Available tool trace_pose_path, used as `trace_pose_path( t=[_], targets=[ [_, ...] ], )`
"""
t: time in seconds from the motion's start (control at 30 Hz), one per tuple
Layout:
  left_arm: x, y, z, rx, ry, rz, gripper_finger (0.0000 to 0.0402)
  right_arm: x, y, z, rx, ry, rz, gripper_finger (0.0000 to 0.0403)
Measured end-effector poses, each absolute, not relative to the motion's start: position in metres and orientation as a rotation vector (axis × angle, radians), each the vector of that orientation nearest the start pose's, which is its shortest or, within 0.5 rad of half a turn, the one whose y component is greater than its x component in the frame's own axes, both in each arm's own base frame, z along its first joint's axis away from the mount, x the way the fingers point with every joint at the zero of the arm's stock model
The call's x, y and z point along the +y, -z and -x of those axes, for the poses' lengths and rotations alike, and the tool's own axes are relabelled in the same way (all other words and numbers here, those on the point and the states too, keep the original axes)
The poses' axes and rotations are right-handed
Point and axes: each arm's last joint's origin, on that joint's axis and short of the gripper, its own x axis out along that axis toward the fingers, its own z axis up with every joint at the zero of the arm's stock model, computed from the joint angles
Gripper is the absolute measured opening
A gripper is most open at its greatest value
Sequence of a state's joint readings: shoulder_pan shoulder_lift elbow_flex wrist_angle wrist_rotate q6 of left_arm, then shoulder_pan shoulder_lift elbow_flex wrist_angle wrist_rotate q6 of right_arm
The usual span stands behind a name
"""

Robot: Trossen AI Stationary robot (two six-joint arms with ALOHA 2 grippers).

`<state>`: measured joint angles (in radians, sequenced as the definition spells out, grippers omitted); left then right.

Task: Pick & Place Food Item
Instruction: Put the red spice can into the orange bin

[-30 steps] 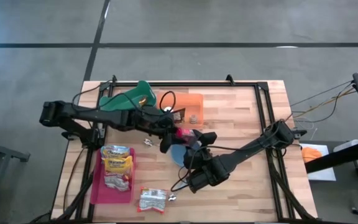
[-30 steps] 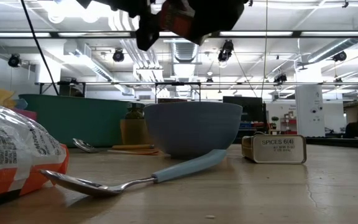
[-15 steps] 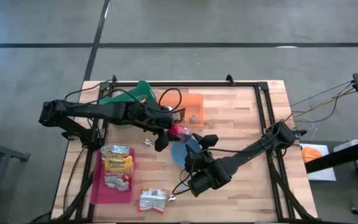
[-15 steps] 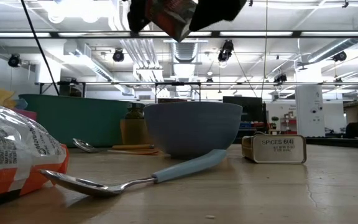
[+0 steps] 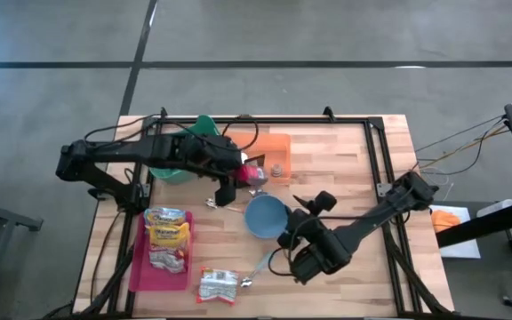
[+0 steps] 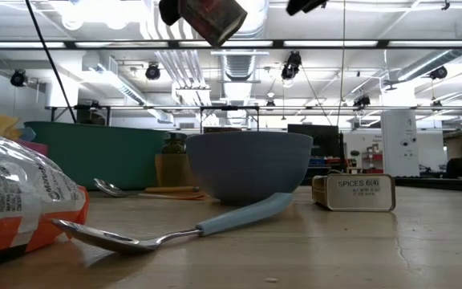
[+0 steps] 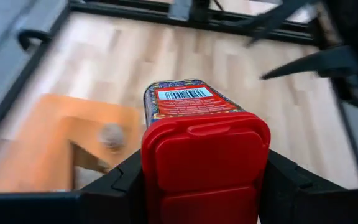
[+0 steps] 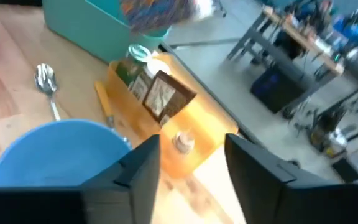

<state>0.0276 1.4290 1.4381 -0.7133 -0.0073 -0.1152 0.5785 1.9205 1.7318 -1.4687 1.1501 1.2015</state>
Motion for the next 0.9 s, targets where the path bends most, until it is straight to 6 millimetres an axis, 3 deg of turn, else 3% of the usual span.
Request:
trace_pose_path(
  t=[0.23,0.37,0.63,0.9],
  targets=[
    [0.053,-0.370,-0.293,0.718,-0.177,0.090,0.0198,0.180,-0.282,-0.304,0.662,0.875,0.178,0.0056],
    [0.081,-0.367,-0.288,0.773,-0.251,0.094,0.0198,0.183,-0.287,-0.297,0.723,0.836,0.171,0.0014],
    [0.134,-0.358,-0.299,0.885,-0.324,0.064,0.0198,0.190,-0.293,-0.283,0.637,0.875,0.002,0.0035],
    [0.174,-0.340,-0.337,1.049,-0.285,-0.006,0.0198,0.198,-0.284,-0.270,0.654,0.876,-0.026,0.0055]
  ],
)
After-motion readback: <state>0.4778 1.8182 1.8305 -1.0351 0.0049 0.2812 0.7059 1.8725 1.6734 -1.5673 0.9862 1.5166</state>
